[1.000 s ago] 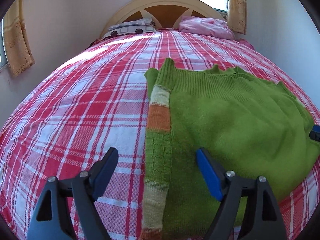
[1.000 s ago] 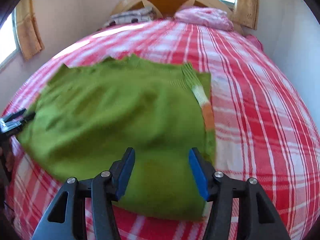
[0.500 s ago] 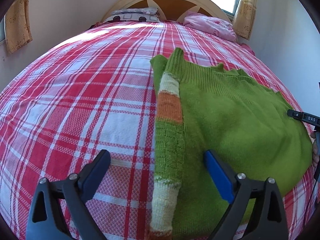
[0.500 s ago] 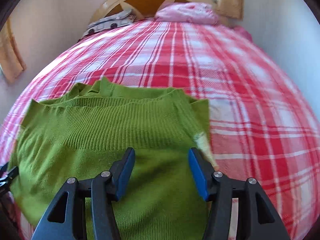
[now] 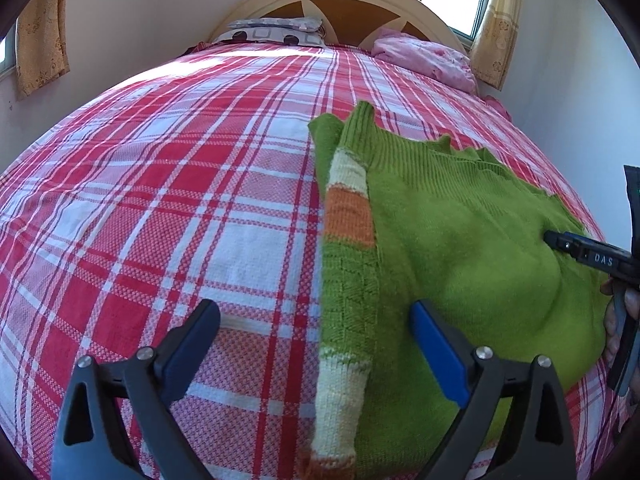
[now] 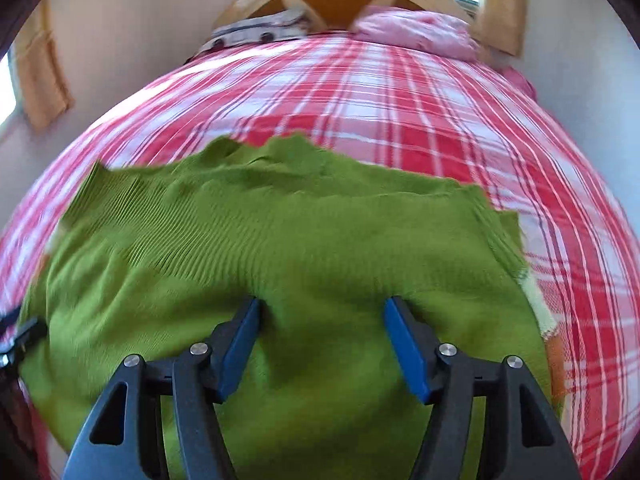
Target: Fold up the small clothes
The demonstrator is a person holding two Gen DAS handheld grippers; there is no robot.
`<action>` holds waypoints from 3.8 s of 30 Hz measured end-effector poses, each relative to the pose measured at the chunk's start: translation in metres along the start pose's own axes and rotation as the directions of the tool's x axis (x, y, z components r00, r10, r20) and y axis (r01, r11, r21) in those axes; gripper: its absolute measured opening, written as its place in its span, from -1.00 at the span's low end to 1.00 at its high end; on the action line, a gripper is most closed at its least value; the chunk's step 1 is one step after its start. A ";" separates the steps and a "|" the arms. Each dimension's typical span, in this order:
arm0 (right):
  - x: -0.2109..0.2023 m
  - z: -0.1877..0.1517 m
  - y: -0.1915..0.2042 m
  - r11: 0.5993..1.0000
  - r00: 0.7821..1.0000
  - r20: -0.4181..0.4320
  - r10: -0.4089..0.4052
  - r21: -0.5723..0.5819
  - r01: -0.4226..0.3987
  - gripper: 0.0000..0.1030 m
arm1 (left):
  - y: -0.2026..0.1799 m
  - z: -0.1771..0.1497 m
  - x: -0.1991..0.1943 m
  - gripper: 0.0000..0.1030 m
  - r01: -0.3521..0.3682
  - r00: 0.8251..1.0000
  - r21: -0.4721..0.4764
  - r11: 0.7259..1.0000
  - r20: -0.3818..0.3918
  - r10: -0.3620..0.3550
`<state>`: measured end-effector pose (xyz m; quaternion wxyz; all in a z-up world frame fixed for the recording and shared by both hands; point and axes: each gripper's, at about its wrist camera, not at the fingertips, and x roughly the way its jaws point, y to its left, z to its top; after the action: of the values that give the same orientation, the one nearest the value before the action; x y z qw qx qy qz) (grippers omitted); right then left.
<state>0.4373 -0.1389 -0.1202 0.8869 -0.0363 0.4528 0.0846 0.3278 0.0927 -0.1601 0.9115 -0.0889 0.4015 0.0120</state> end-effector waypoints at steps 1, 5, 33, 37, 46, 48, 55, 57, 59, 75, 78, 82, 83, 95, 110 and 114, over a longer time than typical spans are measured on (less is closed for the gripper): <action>-0.002 0.000 0.005 0.999 1.000 0.001 -0.020 -0.026 0.020 0.25 | 0.000 0.000 0.000 0.91 0.001 1.000 -0.001 1.000 0.001 -0.001; 0.005 0.008 0.014 0.994 0.997 -0.023 -0.070 -0.084 0.068 0.25 | 0.000 0.000 0.000 0.91 -0.007 1.000 0.007 1.000 0.003 0.007; -0.103 -0.108 0.207 0.826 0.951 0.168 0.258 -0.548 -0.127 0.30 | 0.078 0.034 -0.023 0.93 -0.038 0.993 -0.144 0.989 0.104 0.053; -0.095 -0.118 0.230 0.797 0.954 0.148 0.260 -0.591 -0.126 0.30 | 0.081 0.043 -0.010 0.93 0.012 0.997 -0.159 0.987 0.083 0.001; -0.086 -0.134 0.262 0.739 0.967 0.167 0.191 -0.673 -0.029 0.30 | 0.045 0.070 0.029 0.93 0.201 0.979 -0.099 0.975 0.035 -0.198; -0.084 -0.134 0.265 0.735 0.969 0.165 0.184 -0.677 -0.024 0.30 | 0.037 0.079 0.036 0.93 0.208 0.978 -0.068 0.976 0.024 -0.207; -0.074 -0.127 0.267 0.751 0.974 0.147 0.173 -0.660 -0.034 0.30 | 0.025 0.100 0.056 0.78 0.213 0.977 0.005 0.977 0.021 -0.213; -0.074 -0.127 0.266 0.753 0.974 0.144 0.177 -0.656 -0.040 0.30 | 0.025 0.102 0.065 0.57 0.226 0.974 0.003 0.974 0.004 -0.226; -0.074 -0.128 0.266 0.755 0.974 0.142 0.179 -0.654 -0.043 0.30 | 0.024 0.102 0.072 0.50 0.237 0.972 -0.005 0.972 -0.011 -0.237; -0.071 -0.126 0.280 0.742 0.976 0.151 0.154 -0.670 -0.014 0.21 | 0.010 0.099 0.081 0.28 0.214 0.977 0.061 0.975 -0.020 -0.213; -0.071 -0.127 0.288 0.714 0.976 0.132 0.174 -0.699 -0.033 -0.20 | 0.008 0.098 0.081 -0.06 0.245 0.970 0.075 0.967 -0.023 -0.244; -0.073 -0.136 0.298 0.676 0.975 0.151 0.166 -0.737 -0.001 -0.50 | 0.009 0.098 0.082 -0.31 0.300 0.954 0.063 0.952 -0.029 -0.298; -0.073 -0.137 0.298 0.674 0.974 0.151 0.166 -0.739 -0.001 -0.51 | 0.012 0.099 0.082 -0.39 0.321 0.947 0.048 0.946 -0.031 -0.320; -0.078 -0.108 0.263 0.768 0.952 0.073 0.298 -0.610 -0.194 -0.84 | 0.030 0.100 0.088 -0.72 0.441 0.896 -0.068 0.895 -0.033 -0.444; -0.092 -0.093 0.213 0.823 0.882 0.049 0.469 -0.386 -0.417 -0.86 | 0.039 0.100 0.086 -0.78 0.495 0.852 -0.241 0.835 -0.054 -0.521; -0.105 -0.085 0.191 0.835 0.869 0.095 0.486 -0.345 -0.430 -0.86 | 0.031 0.104 0.076 -0.78 0.488 0.857 -0.241 0.839 -0.053 -0.513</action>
<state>0.2739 0.0244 -0.0832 0.8602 -0.0585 0.3476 0.3686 0.4520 0.1370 -0.1519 0.8426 -0.2910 0.4123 -0.1879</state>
